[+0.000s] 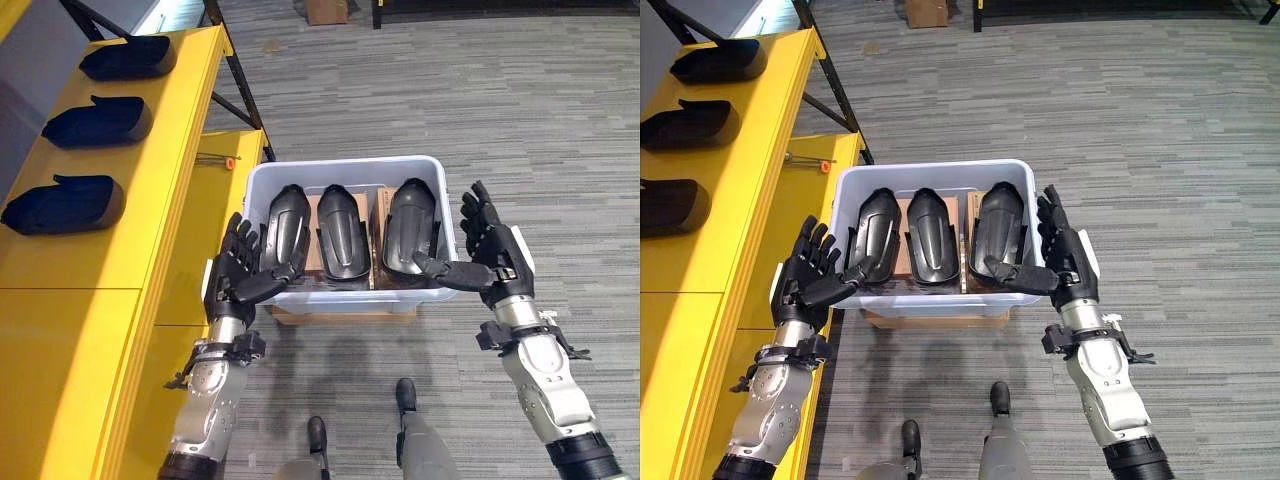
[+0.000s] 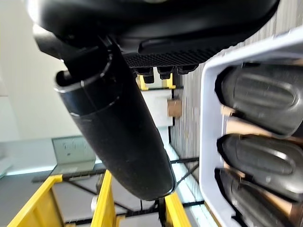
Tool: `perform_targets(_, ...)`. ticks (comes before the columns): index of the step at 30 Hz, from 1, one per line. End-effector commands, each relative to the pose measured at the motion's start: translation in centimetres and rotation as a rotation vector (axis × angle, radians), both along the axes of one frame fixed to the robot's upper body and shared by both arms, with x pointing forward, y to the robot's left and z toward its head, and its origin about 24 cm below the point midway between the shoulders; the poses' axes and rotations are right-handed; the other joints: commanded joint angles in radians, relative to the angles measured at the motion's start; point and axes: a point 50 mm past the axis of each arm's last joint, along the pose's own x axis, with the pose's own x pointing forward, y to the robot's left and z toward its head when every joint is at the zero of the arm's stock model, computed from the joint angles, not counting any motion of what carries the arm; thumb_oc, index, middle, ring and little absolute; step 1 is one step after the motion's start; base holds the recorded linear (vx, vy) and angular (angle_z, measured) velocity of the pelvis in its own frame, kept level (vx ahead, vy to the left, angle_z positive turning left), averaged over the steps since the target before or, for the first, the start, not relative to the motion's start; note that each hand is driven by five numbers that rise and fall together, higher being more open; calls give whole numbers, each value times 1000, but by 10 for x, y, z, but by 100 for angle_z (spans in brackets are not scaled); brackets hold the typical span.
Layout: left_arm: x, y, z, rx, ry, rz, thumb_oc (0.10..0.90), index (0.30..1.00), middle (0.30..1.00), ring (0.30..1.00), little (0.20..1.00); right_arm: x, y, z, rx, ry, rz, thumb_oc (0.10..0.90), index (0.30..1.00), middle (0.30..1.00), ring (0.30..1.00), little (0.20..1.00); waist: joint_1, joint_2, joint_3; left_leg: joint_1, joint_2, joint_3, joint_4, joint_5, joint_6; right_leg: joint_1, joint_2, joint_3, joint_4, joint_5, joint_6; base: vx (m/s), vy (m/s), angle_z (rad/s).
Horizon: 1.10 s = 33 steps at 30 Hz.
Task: Move parts from the plastic box to the shelf.
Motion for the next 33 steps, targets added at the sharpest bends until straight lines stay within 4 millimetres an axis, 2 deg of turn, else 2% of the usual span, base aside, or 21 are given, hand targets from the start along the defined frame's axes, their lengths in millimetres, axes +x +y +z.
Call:
perform_targets(1,11,-4,61,-4,-322,-15,900,1000,1000,1000,1000,7,17,52,46,-259,86,900,1000,1000,1000,1000,16,-3,-44,145,101,34,40,-139,-28,-108,-80,38,191,-97,72,38,-112,1)
perform_targets(5,18,-10,63,-4,-323,-35,900,1000,1000,1000,1000,12,18,58,21,-278,84,900,1000,1000,1000,1000,6,0,-47,137,138,40,74,-103,-45,-127,-33,45,234,-140,46,70,-149,3)
perform_targets(6,20,-11,62,-4,-315,-40,900,1000,1000,1000,1000,13,19,59,7,-280,80,900,1000,1000,1000,1000,5,0,-50,133,162,40,105,-58,-54,-127,-7,44,247,-160,29,80,-168,-2)
perform_targets(7,20,-11,62,-4,-315,-40,900,1000,1000,1000,1000,14,19,59,7,-280,80,900,1000,1000,1000,1000,5,1,-50,133,163,40,105,-58,-55,-127,-6,44,248,-161,28,93,-192,-8)
perform_targets(10,19,-11,56,-16,-291,-46,900,1000,1000,1000,1000,15,23,58,12,-279,91,900,1000,1000,1000,1000,7,-3,-52,118,195,29,174,45,-62,-111,41,48,243,-184,-6,82,-192,-11)
perform_targets(11,19,-11,53,-18,-280,-45,900,1000,1000,1000,1000,16,25,57,13,-276,95,900,1000,1000,1000,1000,10,-7,-52,89,198,12,237,91,-57,-91,61,55,223,-188,-25,110,-293,-11)
perform_targets(13,17,-13,48,-35,-261,-54,900,1000,1000,1000,1000,15,27,57,29,-279,106,900,1000,1000,1000,1000,32,-37,-32,-34,167,-39,467,170,-29,-33,77,71,171,-191,-68,65,-356,-9)
perform_targets(14,17,-14,48,-36,-258,-64,900,1000,1000,1000,1000,14,28,59,43,-286,107,900,1000,1000,1000,1000,45,-60,-8,-121,150,-76,602,188,-21,-9,76,64,157,-184,-86,27,-330,-1)
perform_targets(15,17,-15,47,-30,-254,-66,900,1000,1000,1000,1000,14,29,58,40,-291,103,900,1000,1000,1000,1000,60,-77,5,-151,131,-85,641,178,-10,10,75,66,145,-191,-94,83,-298,-18)
perform_targets(16,17,-16,45,-29,-238,-69,900,1000,1000,1000,1000,14,28,58,28,-294,77,900,1000,1000,1000,1000,68,-90,17,-230,148,-47,593,131,-5,43,65,60,131,-205,-90,114,-162,-24)
perform_targets(17,17,-16,44,-29,-238,-70,900,1000,1000,1000,1000,14,28,57,28,-294,76,900,1000,1000,1000,1000,69,-90,18,-227,148,-45,593,128,-5,46,65,61,131,-208,-89,128,-68,-12)
perform_targets(18,17,-17,43,-42,-232,-74,900,1000,1000,1000,1000,14,27,58,27,-297,63,900,1000,1000,1000,1000,74,-91,26,-246,169,-31,524,129,-17,69,63,62,124,-212,-82,164,104,10)
perform_targets(19,19,-18,42,-51,-229,-75,900,1000,1000,1000,1000,15,28,57,35,-297,50,900,1000,1000,1000,1000,78,-69,26,-264,192,-6,340,159,-44,86,75,63,118,-224,-74,161,96,16)
perform_targets(20,19,-18,42,-51,-229,-75,900,1000,1000,1000,1000,15,28,57,35,-298,50,900,1000,1000,1000,1000,80,-72,28,-251,190,0,325,166,-44,90,72,65,118,-225,-74,170,154,11)
perform_targets(21,20,-19,42,-48,-225,-69,900,1000,1000,1000,1000,15,28,56,38,-293,39,900,1000,1000,1000,1000,93,-60,36,-257,181,2,199,205,-65,105,81,69,123,-240,-71,130,124,0)
perform_targets(22,21,-19,41,-48,-222,-66,900,1000,1000,1000,1000,16,27,57,45,-300,31,900,1000,1000,1000,1000,99,-49,36,-267,185,0,128,228,-79,112,90,68,130,-252,-67,128,126,-17)
perform_targets(25,23,-21,38,-46,-207,-66,900,1000,1000,1000,1000,15,26,52,54,-285,8,900,1000,1000,1000,1000,94,-46,39,-233,203,17,100,230,-87,120,83,68,166,-276,-57,138,189,-34)
perform_targets(26,22,-22,38,-47,-207,-66,900,1000,1000,1000,1000,15,30,51,58,-288,17,900,1000,1000,1000,1000,92,-33,36,-204,179,-2,91,182,-74,122,71,81,179,-280,-41,85,241,-38)
perform_targets(28,23,-24,41,-41,-219,-81,900,1000,1000,1000,1000,13,29,51,79,-291,-3,900,1000,1000,1000,1000,81,-32,26,-189,165,38,133,135,-61,137,40,86,162,-272,-24,128,312,-53)
perform_targets(29,23,-24,41,-40,-219,-81,900,1000,1000,1000,1000,13,29,51,80,-291,-4,900,1000,1000,1000,1000,82,-34,26,-189,164,40,136,133,-60,138,38,88,162,-272,-23,112,253,-36)
perform_targets(33,22,-22,42,-24,-223,-84,900,1000,1000,1000,1000,13,27,47,89,-272,-29,900,1000,1000,1000,1000,80,-44,11,-181,128,65,157,79,-32,163,-24,97,121,-244,14,85,209,-12)
